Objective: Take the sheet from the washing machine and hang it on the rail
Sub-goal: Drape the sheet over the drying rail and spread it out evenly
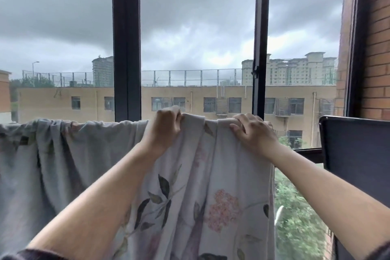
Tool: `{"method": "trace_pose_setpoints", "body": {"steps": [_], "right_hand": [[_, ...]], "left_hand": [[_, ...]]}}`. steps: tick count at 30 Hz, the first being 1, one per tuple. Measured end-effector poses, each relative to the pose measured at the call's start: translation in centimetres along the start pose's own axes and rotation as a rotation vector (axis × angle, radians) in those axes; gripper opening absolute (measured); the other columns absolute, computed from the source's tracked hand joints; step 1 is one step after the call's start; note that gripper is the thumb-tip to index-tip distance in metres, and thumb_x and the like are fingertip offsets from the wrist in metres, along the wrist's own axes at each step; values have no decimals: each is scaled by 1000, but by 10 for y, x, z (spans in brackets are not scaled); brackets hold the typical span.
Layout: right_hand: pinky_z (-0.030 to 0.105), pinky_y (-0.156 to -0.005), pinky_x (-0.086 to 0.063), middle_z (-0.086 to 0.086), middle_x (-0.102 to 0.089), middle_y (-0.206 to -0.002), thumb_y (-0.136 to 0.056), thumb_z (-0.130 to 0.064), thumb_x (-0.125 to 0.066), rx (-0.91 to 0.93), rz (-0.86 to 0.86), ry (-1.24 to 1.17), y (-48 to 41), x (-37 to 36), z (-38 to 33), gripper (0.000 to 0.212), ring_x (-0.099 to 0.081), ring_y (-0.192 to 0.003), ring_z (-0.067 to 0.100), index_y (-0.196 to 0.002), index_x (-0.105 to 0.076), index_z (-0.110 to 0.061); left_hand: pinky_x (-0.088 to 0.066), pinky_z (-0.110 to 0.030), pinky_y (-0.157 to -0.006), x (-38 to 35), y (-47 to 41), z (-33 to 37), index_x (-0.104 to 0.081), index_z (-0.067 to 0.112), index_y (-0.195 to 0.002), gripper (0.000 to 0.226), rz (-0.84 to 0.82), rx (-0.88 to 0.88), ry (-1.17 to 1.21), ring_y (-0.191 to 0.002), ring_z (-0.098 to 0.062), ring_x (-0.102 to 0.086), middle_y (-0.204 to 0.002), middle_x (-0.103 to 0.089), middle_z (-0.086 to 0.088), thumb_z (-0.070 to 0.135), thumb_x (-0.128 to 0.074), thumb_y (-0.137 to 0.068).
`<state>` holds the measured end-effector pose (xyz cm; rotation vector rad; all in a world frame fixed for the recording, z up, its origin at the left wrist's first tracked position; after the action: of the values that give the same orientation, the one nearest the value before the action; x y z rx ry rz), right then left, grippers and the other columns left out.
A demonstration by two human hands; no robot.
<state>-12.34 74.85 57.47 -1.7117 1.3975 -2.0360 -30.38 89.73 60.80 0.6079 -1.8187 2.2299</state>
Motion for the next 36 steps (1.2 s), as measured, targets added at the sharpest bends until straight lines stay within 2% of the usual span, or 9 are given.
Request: {"method": "trace_pose_setpoints", "body": {"steps": [5,13,15,18,20,22,26,31,36], "right_hand": [[46,-94,-34,5,-54,-123,-96,-50,-31,-68,-65,6,4,-4,4,38,-48,-116,27,-125,-44,-29],[44,-95,-36,6,-54,-126,-99,-37,-37,-70,-24,-62,7,3,6,32,-47,-117,29,-127,-48,-26],[44,-95,-37,8,-55,-125,-99,-35,-37,-56,-8,-65,9,4,2,32,-48,-116,30,-127,-48,-25],[44,-95,-37,11,-54,-124,-99,-33,-37,-59,-14,-58,11,3,-2,33,-48,-114,32,-128,-47,-23],[44,-95,-37,11,-53,-126,-99,-32,-38,-71,-15,-60,13,4,-3,33,-47,-116,33,-128,-47,-22],[43,-94,-36,10,-52,-128,-99,-32,-37,-85,-17,-49,15,6,-2,33,-46,-117,33,-129,-46,-23],[41,-94,-35,8,-52,-128,-99,-33,-35,-114,-24,-12,17,8,0,32,-46,-117,31,-129,-45,-25],[42,-95,-34,8,-51,-129,-99,-33,-35,-119,1,-12,20,7,-8,32,-45,-118,31,-129,-45,-26],[44,-97,-34,10,-51,-130,-99,-31,-35,-112,21,-13,19,4,-19,32,-45,-119,33,-128,-45,-24]], "left_hand": [[-44,-41,-67,33,7,-45,-55,-1,-82,22,122,143,-137,-76,-42,-60,-81,-64,-26,12,-41,-94],[-44,-43,-72,81,23,-108,-56,-5,-94,19,152,403,-305,-87,-47,-58,-93,-62,-32,10,-47,-85],[-43,-42,-69,82,21,-103,-53,-1,-96,14,172,361,-257,-85,-43,-59,-91,-62,-27,6,-47,-85],[-50,-40,-74,68,20,-70,-58,7,-95,13,151,135,-120,-81,-30,-61,-92,-66,-13,4,-49,-87],[-48,-39,-81,50,24,-45,-62,13,-91,13,82,21,-98,-79,-21,-60,-90,-67,-2,16,-49,-90],[-45,-36,-79,40,27,-30,-64,15,-88,19,53,-43,-136,-76,-22,-61,-85,-68,0,28,-51,-91],[-42,-34,-60,46,22,-53,-62,4,-81,23,62,0,-171,-68,-35,-62,-73,-67,-16,20,-51,-94],[-42,-36,-58,74,30,-92,-58,0,-86,20,81,64,-220,-72,-38,-62,-80,-65,-22,11,-44,-95],[-39,-35,-65,93,42,-110,-57,7,-99,21,143,145,-238,-79,-35,-62,-91,-67,-16,-2,-40,-90]]}}
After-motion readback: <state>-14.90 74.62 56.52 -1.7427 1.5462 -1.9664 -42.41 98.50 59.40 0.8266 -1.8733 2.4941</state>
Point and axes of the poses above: each hand's wrist, its own y-axis away from the middle knuckle, its own x-axis out of the back of the hand, z = x × y, the point moved 10 cm from there along -y, towards the middle knuckle
